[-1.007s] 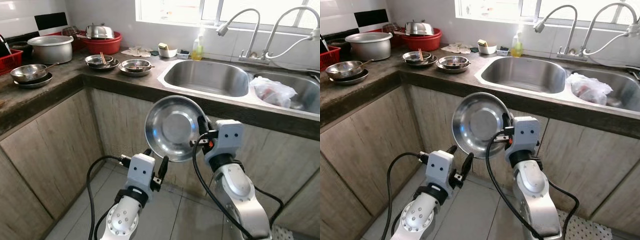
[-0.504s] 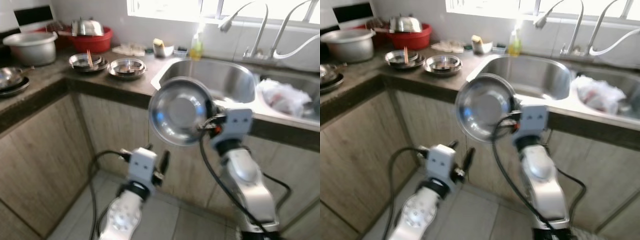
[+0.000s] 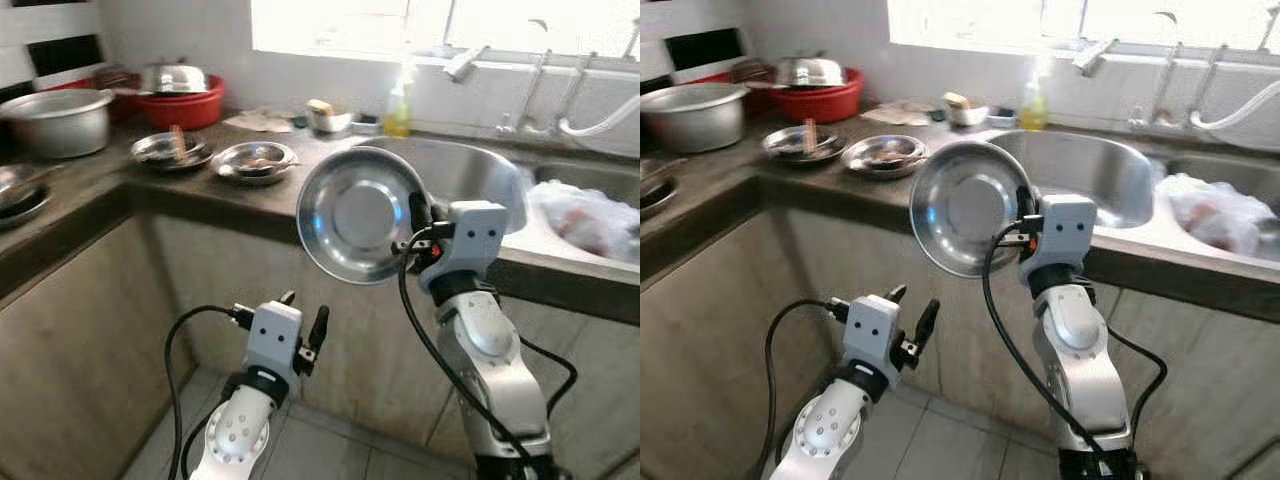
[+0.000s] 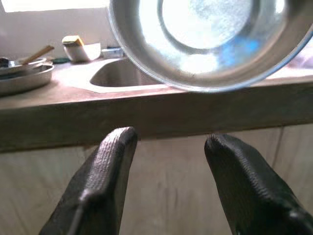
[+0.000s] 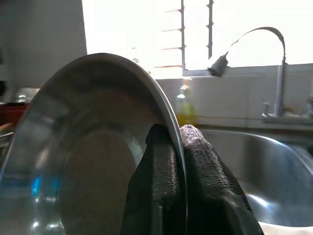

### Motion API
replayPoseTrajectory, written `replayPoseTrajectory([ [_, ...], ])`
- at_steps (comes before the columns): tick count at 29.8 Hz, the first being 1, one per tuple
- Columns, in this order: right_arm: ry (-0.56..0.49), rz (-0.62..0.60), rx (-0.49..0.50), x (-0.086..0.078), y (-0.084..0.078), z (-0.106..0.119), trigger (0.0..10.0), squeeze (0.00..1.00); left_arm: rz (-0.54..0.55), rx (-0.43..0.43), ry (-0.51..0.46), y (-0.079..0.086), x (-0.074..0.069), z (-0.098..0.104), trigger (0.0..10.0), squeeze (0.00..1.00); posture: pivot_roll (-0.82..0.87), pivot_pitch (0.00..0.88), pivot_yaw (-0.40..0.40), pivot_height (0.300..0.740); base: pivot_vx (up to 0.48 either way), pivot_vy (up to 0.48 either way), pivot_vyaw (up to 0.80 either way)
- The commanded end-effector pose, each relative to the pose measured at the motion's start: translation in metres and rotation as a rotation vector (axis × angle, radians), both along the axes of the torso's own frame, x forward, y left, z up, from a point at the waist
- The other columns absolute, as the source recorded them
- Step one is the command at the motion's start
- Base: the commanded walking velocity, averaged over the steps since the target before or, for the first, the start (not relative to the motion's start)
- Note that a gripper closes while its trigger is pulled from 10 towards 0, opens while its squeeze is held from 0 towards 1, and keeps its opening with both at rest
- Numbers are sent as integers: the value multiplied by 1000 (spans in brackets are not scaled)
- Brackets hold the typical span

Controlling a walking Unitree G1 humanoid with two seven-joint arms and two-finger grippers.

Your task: Kitchen organization

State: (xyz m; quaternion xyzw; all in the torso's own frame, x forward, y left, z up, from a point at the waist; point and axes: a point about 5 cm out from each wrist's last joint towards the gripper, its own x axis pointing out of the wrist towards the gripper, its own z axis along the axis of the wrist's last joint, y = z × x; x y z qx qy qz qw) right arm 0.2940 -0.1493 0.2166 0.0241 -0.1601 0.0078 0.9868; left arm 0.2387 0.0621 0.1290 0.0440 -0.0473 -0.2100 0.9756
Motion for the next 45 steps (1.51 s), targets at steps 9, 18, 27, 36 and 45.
replayPoseTrajectory([
  [9, -51, 33, 14, 1, 10, 12, 10000, 0, 16, 5, -2, 7, 2, 0, 10000, 0, -5, 0, -49, 740, 480, 0, 0],
  [18, -38, 32, 17, 2, 9, 12, 10000, 0, 16, 8, -2, 7, 2, 1, 10000, 0, -6, 0, -51, 740, 470, 0, -711],
  [27, -37, 13, 6, 1, 7, 11, 10000, 0, 36, 4, 12, 9, 4, 0, 10000, 0, -7, 0, -50, 740, 136, 0, -257],
  [36, 10, 9, -37, 13, 2, 11, 10000, 0, 36, 4, 12, 9, 4, 0, 10000, 0, -8, 0, -49, 740, 0, 0, 0],
  [45, 170, -5, -182, 55, -8, 9, 10000, 0, 33, -2, 18, 7, 1, 0, 10000, 0, -5, 0, -65, 740, 0, 0, 0],
])
